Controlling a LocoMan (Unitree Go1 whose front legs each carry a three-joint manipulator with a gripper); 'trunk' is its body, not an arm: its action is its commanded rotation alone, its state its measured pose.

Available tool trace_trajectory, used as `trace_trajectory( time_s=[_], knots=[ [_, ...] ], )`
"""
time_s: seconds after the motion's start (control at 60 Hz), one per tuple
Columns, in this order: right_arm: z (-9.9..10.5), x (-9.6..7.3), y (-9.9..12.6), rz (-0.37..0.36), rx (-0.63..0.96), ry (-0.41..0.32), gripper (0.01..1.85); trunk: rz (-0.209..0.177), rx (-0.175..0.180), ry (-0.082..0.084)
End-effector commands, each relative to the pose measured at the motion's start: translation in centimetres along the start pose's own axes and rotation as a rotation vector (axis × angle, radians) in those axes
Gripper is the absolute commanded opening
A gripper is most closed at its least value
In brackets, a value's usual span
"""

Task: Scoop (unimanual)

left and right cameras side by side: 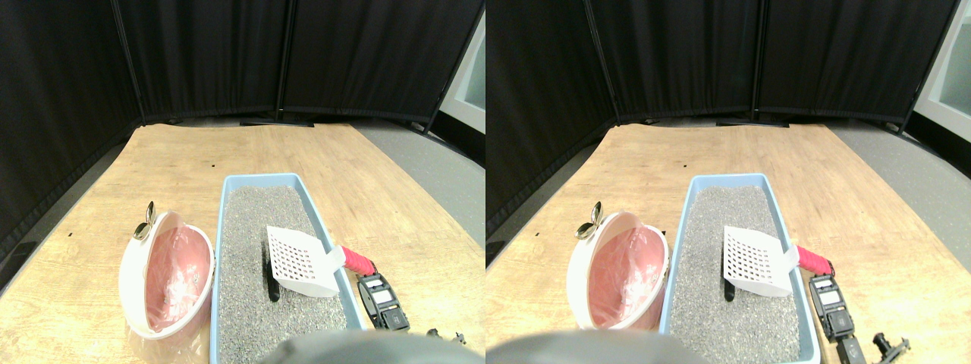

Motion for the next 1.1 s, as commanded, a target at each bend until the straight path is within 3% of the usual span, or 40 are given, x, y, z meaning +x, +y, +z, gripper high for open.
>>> trace_trajectory(
  time_s=[0.017,0.317,0.467,0.767,1.1],
  knots=[
    [0.8,0.1,-0.1,-0.009,-0.010,-0.040,0.51,0.007,-0.006,-0.001],
    [0.4,-1.2,-0.4,0.007,0.028,-0.082,0.48,-0.002,0.002,-0.008],
    [0.3,-1.5,-0.8,0.020,0.100,-0.110,0.60,-0.009,-0.001,-0.006],
    [-1.0,-1.0,-1.4,0.063,0.266,-0.094,0.83,-0.007,-0.014,-0.012],
    [-1.6,0.2,-1.4,0.069,0.301,-0.097,0.83,-0.004,-0.024,-0.017]
  ],
)
